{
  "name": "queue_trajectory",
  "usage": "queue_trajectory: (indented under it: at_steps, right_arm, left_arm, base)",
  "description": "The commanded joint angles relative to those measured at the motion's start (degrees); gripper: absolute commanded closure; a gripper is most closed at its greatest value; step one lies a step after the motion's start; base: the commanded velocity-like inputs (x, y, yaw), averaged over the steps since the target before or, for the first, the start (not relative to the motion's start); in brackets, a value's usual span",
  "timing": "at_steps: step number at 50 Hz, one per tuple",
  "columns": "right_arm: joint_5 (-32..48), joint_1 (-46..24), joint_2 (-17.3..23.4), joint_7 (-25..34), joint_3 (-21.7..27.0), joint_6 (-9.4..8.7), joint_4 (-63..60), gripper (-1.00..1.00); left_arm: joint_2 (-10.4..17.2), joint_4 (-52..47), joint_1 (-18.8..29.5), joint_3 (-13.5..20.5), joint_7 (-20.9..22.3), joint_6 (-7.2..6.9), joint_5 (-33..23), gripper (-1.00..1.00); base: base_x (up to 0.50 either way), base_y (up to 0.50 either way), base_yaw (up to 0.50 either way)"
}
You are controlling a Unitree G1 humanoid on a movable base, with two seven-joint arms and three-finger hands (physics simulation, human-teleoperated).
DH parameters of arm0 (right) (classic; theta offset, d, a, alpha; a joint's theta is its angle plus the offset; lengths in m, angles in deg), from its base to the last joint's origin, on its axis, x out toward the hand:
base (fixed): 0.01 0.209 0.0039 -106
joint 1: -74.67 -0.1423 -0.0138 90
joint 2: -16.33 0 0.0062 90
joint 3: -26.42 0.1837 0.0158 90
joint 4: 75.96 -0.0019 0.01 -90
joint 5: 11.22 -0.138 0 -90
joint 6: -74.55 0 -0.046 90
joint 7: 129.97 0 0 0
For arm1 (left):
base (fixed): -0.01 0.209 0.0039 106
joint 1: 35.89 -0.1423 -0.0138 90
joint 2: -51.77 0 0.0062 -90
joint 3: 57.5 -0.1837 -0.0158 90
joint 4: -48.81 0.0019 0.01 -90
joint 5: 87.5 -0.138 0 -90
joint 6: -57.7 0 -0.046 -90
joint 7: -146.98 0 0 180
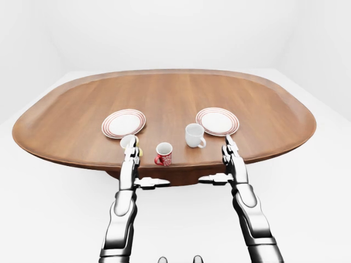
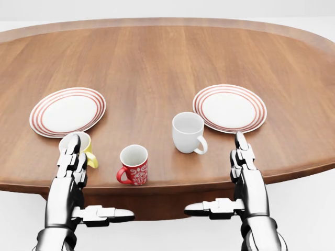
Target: Put the red mug on the left plate.
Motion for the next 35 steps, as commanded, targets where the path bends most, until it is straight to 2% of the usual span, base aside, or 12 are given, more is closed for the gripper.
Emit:
queue_trajectory:
  at_steps: [1, 5, 15, 19, 21, 22, 24, 25, 27, 28, 30, 35]
  right_arm:
    - [0.38, -3.2, 0.84, -1.37, 1.27, -2.94, 3.62, -1.0]
    - [-0.21, -3.5, 1.0, -1.06, 1.6, -2.94, 4.01, -1.0]
    - [2.48, -2.97, 0.68, -0.08, -0.03, -2.94, 2.8, -1.0]
    - [3.57, -0.76, 0.25, -0.05, -1.0, -2.94, -0.04, -1.0]
    - [4.47, 3.06, -0.01, 0.9, -2.43, -2.94, -5.18, -1.0]
    - [5.36, 5.23, -0.13, 0.97, -3.24, -2.94, -7.81, -1.0]
    - [7.26, 10.69, -0.36, 0.56, -5.12, -1.34, -13.63, -1.0]
    - [8.68, 16.21, 0.07, 0.84, -7.34, 1.78, -18.4, -1.0]
    - [9.72, 21.56, 1.01, 0.39, -9.32, 5.96, -21.95, -1.0]
    - [9.66, 21.72, 1.21, 0.21, -9.49, 6.11, -22.04, -1.0]
    - [11.35, 26.37, 2.38, -1.55, -10.85, 7.06, -24.23, -1.0]
    - [10.57, 32.14, 4.18, -3.56, -11.49, 7.06, -25.95, -1.0]
  left_arm:
    - [0.29, -1.63, -1.43, 0.47, 0.05, 0.47, -1.03, -1.0]
    - [0.25, -0.95, -0.92, 0.44, -0.46, 1.05, -1.62, -1.0]
    - [0.18, -1.22, -1.11, 0.07, -0.79, 0.71, -2.25, -1.0]
    - [-0.09, -4.22, -3.5, -0.54, -0.71, 1.11, -2.52, -1.0]
    - [-0.38, -8.24, -7.28, -1.18, -0.8, 4.81, -2.79, -1.0]
    - [-0.45, -9.94, -9.1, -1.49, -1.08, 4.89, -3.25, -1.0]
    - [-0.67, -13.55, -13.2, -1.81, -2.04, 4.89, -3.94, -1.0]
    - [-0.67, -16.99, -17.62, -1.81, -1.48, 4.89, -2.45, -1.0]
    - [-0.56, -20.16, -23.01, -1.93, -0.45, 4.89, -0.67, -1.0]
    - [-0.56, -20.22, -23.2, -1.92, -0.4, 4.89, -0.61, -1.0]
    - [-0.76, -21.94, -28.67, -1.97, -0.44, 4.89, -0.46, -1.0]
    - [-0.68, -21.97, -30.24, -1.52, -0.34, 4.89, 0.66, -1.0]
  base:
    - [0.0, 0.0, 0.0]
    - [0.0, 0.0, 0.0]
    - [0.0, 0.0, 0.0]
    - [0.0, 0.0, 0.0]
    - [0.0, 0.0, 0.0]
    - [0.0, 0.0, 0.0]
    - [0.0, 0.0, 0.0]
    - [0.0, 0.0, 0.0]
    - [0.0, 0.0, 0.0]
    - [0.0, 0.0, 0.0]
    - [0.0, 0.0, 0.0]
    - [0.0, 0.0, 0.0]
